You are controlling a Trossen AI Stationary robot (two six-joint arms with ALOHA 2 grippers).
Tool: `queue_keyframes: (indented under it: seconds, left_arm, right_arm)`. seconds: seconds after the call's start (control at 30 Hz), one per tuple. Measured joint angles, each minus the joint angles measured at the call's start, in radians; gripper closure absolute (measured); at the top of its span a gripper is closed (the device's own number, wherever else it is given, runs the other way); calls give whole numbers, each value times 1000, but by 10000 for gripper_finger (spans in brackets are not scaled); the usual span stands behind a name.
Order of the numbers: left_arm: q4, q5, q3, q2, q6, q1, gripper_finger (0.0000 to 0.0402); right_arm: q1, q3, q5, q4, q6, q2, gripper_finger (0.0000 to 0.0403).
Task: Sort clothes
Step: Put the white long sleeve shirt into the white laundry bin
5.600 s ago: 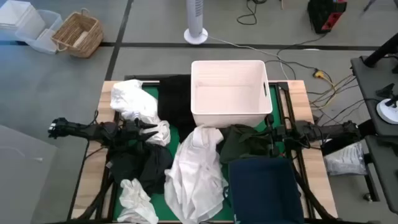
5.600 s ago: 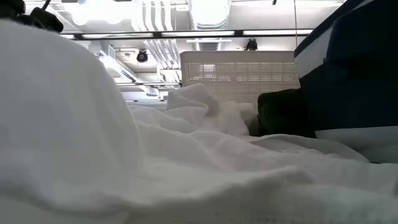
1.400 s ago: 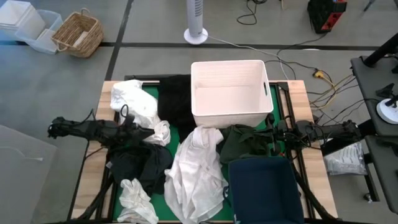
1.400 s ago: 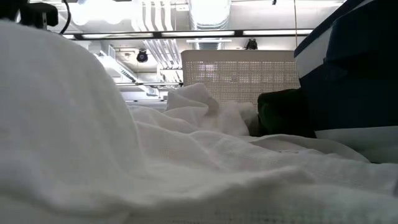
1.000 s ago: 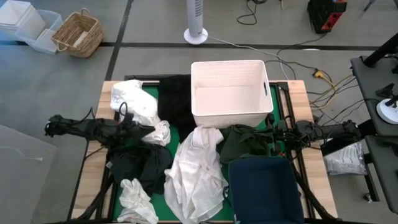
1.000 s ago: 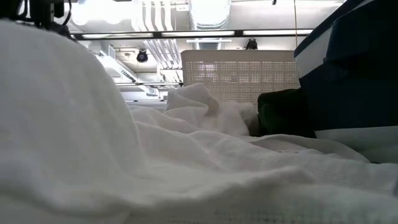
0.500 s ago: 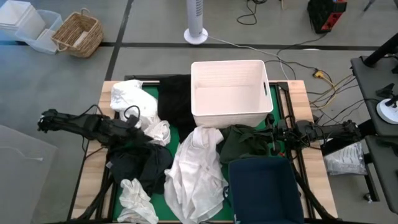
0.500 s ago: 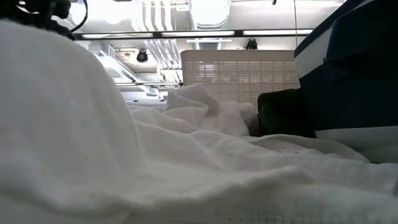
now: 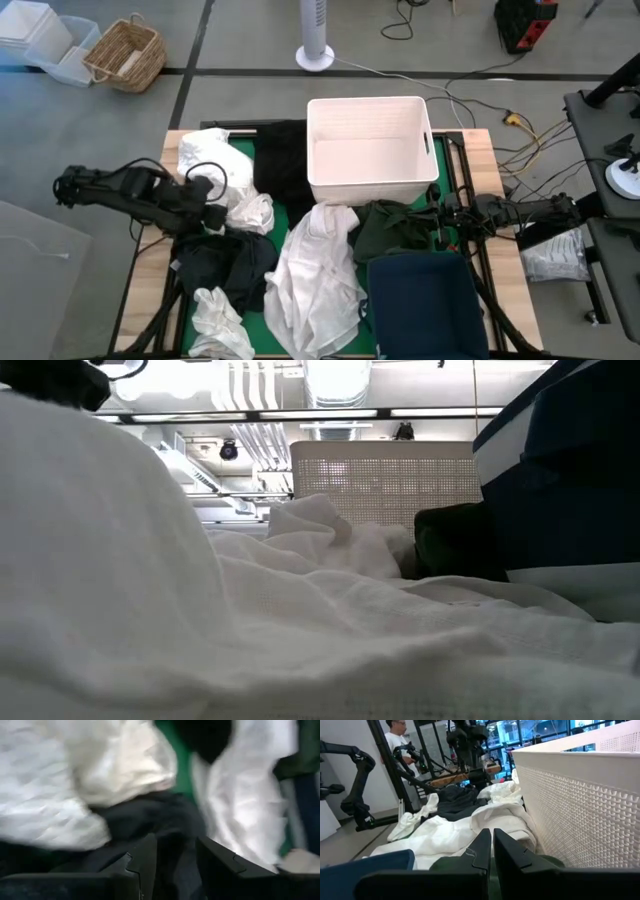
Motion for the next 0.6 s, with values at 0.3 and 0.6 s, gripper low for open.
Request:
queue_keyframes:
  seconds: [0.3, 0.6]
  left_arm:
    - [278, -204, 111, 115, 422, -93, 286]
    - [901, -578, -30, 207, 974, -359, 286]
  right_arm:
    - [-1, 0, -57, -1, 65, 1, 390]
    - [1, 100, -57, -13, 58, 31, 377]
